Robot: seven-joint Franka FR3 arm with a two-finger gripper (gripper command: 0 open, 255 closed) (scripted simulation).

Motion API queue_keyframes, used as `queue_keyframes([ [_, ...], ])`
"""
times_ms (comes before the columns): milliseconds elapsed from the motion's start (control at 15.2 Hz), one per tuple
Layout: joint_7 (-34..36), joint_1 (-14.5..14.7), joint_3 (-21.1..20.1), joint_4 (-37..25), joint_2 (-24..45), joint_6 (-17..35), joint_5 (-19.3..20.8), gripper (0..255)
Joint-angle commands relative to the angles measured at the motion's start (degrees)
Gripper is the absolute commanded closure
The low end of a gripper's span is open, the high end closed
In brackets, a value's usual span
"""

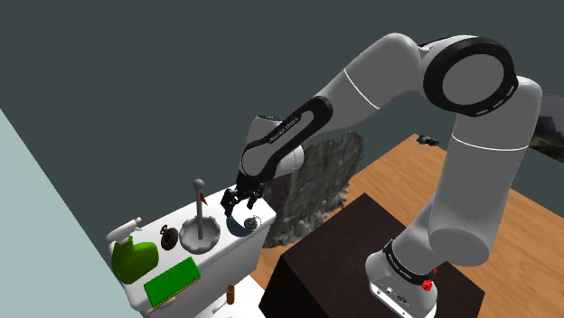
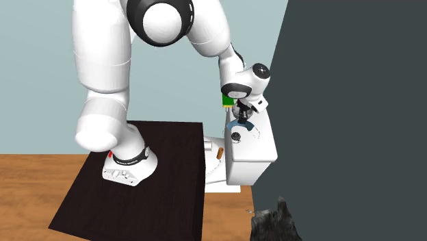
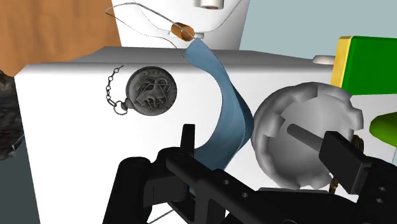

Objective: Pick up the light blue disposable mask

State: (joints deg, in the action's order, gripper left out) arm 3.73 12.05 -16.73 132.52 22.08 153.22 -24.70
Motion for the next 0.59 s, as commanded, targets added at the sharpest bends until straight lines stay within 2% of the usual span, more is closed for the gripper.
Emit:
queue_keyframes([
  [0,0.6,1.1,-0.3,-3.0,4.8,2.0,-0.2,0],
  [528,-0.8,1.5,-0.4,-5.9,12.1,6.3,-0.4,0],
])
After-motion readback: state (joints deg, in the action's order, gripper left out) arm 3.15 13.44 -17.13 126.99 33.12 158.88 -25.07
